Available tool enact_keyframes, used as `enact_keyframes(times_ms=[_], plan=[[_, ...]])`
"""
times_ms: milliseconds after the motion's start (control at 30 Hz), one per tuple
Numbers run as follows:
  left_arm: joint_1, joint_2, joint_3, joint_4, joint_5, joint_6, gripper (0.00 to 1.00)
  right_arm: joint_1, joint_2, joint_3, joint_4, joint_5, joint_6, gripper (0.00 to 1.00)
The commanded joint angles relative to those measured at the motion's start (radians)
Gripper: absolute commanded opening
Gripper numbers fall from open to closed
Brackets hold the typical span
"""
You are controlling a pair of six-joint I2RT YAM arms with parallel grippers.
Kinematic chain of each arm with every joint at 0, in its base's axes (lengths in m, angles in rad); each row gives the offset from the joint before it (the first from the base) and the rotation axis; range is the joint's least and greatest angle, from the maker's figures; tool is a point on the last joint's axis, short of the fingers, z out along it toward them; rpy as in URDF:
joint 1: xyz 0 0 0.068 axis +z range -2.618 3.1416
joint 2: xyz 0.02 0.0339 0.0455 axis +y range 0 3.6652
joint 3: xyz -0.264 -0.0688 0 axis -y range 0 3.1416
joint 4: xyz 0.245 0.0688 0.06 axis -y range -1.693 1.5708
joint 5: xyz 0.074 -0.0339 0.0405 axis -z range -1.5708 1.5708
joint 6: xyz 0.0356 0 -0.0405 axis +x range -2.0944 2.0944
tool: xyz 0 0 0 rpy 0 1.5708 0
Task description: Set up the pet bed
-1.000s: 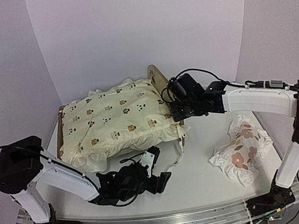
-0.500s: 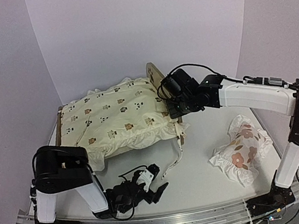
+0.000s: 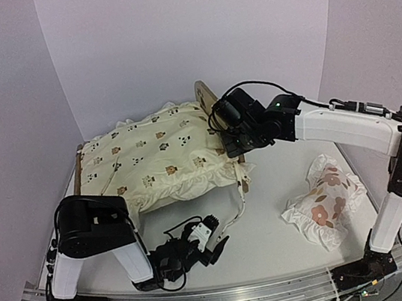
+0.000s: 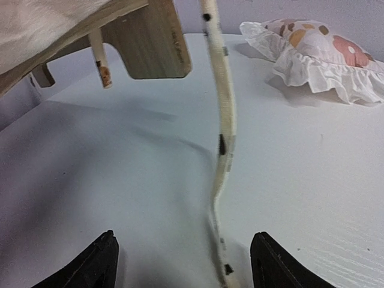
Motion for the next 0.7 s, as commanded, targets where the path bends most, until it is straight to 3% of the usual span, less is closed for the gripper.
enact_keyframes(times_ms=[0, 233, 433, 667], plan=[[0.058, -0.098, -0.044, 0.41, 0.037, -0.073, 0.72, 0.019, -0.033, 0.112, 0.041, 0.076, -0.083, 0.0], [0.059, -0.145, -0.074, 0.425, 0.059, -0.073, 0.67, 0.019, -0.025, 0.125, 0.031, 0.07, -0.086, 0.0], [0.063, -0.04, 0.064, 0.426, 0.048, 0.029, 0.7, 0.019, -0.023, 0.135, 0.009, 0.054, -0.055, 0.0], [0.09, -0.012, 0.158, 0.426, 0.006, 0.067, 0.62, 0.026, -0.016, 0.169, -0.048, 0.055, 0.002, 0.0]])
